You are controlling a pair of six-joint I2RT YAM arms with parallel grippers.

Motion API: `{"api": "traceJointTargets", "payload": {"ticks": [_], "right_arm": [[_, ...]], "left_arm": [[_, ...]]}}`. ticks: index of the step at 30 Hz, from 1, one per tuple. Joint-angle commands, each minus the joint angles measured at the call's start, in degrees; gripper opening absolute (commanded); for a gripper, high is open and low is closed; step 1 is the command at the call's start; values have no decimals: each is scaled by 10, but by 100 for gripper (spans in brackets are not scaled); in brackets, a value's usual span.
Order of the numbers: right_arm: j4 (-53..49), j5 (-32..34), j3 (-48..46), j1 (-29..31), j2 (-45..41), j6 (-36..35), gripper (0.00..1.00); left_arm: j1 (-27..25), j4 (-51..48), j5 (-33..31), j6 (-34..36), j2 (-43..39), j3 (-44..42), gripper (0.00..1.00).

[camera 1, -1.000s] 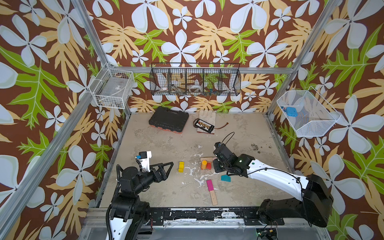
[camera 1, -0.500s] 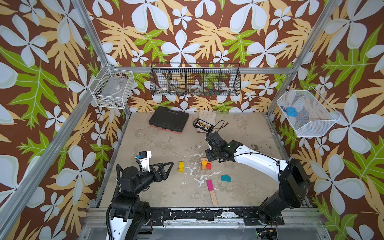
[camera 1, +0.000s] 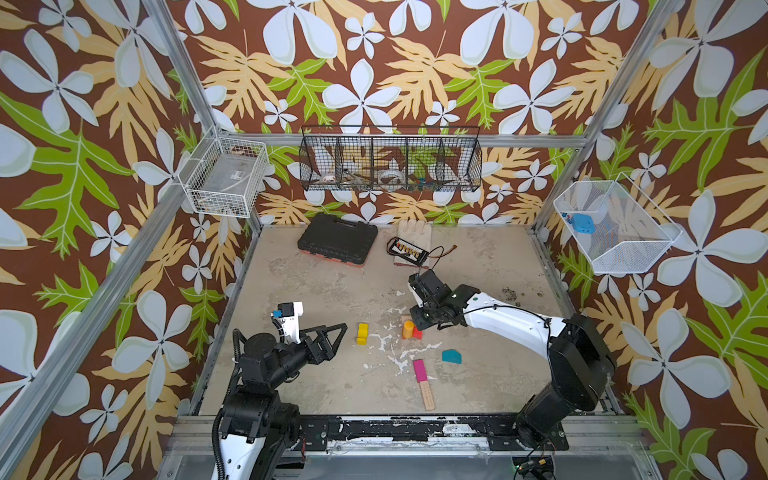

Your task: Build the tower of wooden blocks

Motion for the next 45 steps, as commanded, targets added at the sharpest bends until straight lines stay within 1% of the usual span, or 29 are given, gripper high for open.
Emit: {"api": "traceJointTargets", "payload": {"ticks": [1, 6, 9, 11, 19, 27, 32, 37, 43, 45], "right_arm": [[5, -5, 1, -1, 1, -3, 24], [5, -3, 2, -1, 4, -1, 26], [4, -3, 1, 0, 4, 0, 31], [5, -2, 1, 0, 5, 1, 33], [3, -2, 6, -1, 8, 4, 34], [0, 1, 10, -2, 11, 5, 39], [-5, 6, 17, -3, 10, 8, 38], [-20, 15, 23, -21, -15, 11, 38], [-16, 15, 0, -54, -44, 4, 39], [-13, 14, -5, -57, -38, 1, 43]], "left_arm": [[-1, 13, 2, 1, 0, 0, 100], [0, 13, 1, 1, 1, 0, 100], [0, 13, 2, 1, 1, 0, 100], [-1, 13, 1, 1, 1, 0, 100], [-1, 13, 2, 1, 1, -1, 100], [0, 13, 2, 0, 1, 0, 100], [0, 13, 1, 0, 1, 0, 100], [0, 13, 3, 0, 1, -1, 100], [-1, 13, 3, 0, 1, -1, 100], [0, 13, 3, 0, 1, -1, 100]]}}
